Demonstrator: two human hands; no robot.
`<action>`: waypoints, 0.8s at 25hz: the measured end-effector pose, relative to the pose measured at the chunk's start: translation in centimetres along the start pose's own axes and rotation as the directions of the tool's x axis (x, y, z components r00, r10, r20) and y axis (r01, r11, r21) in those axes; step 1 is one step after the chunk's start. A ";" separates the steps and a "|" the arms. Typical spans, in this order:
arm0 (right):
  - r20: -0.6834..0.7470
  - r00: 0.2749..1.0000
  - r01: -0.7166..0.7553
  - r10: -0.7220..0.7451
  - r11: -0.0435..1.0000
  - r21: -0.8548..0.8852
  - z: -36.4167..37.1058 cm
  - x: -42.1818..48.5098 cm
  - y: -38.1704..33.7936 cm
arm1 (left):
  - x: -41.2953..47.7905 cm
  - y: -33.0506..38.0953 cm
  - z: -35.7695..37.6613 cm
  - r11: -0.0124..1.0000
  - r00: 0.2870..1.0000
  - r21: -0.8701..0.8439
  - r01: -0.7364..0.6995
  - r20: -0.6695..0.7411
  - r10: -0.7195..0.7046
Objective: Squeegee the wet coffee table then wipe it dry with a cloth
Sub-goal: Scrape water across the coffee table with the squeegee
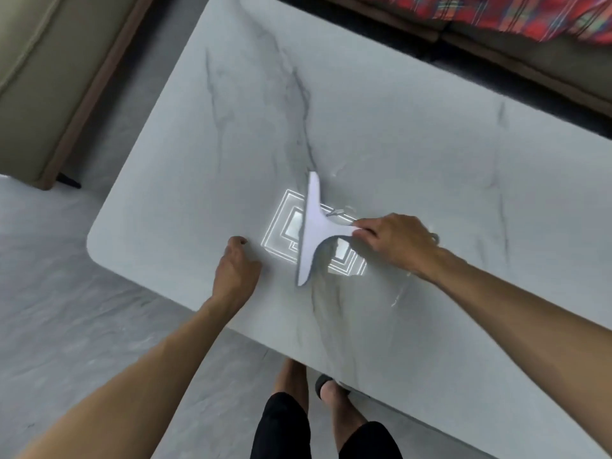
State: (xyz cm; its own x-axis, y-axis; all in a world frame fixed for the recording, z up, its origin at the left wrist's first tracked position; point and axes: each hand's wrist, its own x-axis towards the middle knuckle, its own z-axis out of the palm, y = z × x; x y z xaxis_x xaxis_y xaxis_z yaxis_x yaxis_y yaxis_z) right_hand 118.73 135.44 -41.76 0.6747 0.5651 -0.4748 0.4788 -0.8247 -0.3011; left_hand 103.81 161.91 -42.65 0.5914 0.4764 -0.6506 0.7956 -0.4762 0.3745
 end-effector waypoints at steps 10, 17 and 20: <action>-0.024 0.891 -0.455 0.454 0.890 -0.026 -5.8 -13.8 13.9 | 5.9 13.6 1.3 0.878 0.939 0.334 -0.343 0.130 0.318; -0.183 0.870 -0.332 0.457 0.819 0.469 -13.6 7.7 9.1 | 9.8 15.6 3.7 0.870 0.964 0.475 -0.135 0.265 0.005; -0.181 0.865 -0.310 0.468 0.782 0.541 -15.1 16.2 5.6 | 10.8 15.1 3.7 0.856 0.950 0.491 -0.160 0.313 -0.002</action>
State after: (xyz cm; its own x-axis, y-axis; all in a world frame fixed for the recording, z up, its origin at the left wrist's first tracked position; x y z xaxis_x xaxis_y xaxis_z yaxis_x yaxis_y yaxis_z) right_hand 140.81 140.38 -38.66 0.9094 0.1073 -0.4018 -0.1383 -0.8331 -0.5356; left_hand 121.74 157.18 -46.44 0.5191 0.2224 -0.8253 0.5220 -0.8471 0.1001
